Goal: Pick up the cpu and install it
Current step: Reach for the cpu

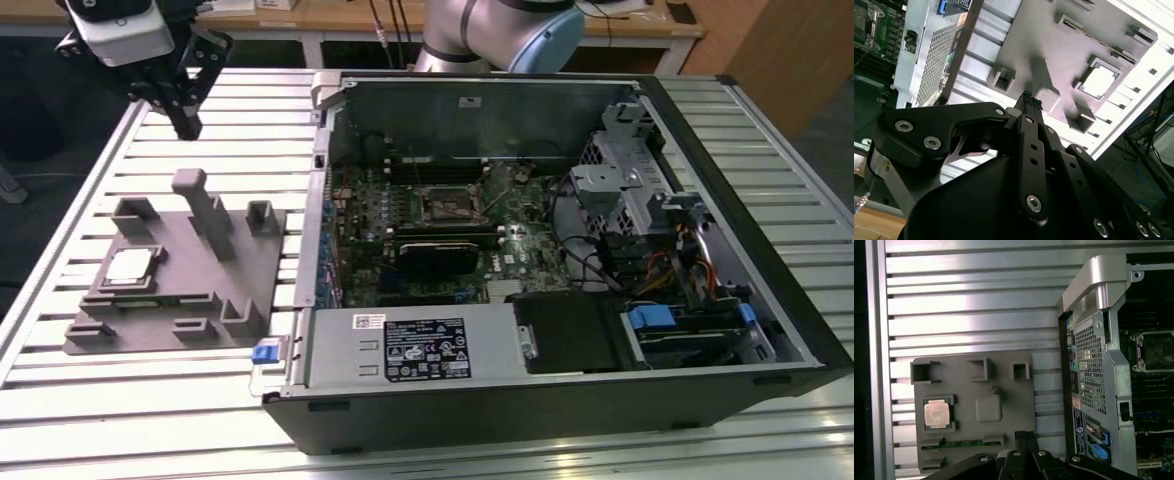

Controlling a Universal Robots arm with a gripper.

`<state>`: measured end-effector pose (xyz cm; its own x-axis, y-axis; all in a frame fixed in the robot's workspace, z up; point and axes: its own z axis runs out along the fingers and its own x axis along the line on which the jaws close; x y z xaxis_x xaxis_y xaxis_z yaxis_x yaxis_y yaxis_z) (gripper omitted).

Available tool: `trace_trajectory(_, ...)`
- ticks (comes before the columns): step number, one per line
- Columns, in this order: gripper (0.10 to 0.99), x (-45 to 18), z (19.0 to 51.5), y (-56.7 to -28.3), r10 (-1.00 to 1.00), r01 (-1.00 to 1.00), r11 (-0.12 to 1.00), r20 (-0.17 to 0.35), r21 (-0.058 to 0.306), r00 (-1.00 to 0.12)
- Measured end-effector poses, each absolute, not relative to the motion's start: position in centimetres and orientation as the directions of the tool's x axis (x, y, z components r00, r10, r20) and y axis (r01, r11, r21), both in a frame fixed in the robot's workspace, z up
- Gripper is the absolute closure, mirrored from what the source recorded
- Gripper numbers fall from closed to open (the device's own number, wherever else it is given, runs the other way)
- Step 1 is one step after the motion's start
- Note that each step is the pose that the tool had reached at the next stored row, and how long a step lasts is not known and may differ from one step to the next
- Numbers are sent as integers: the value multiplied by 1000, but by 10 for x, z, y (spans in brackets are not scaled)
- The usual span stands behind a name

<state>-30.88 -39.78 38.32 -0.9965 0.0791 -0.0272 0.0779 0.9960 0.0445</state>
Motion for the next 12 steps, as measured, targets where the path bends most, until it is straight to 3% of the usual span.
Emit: trace_trajectory(12,980,-326,375,-397,79,78,996,-27,45,-996)
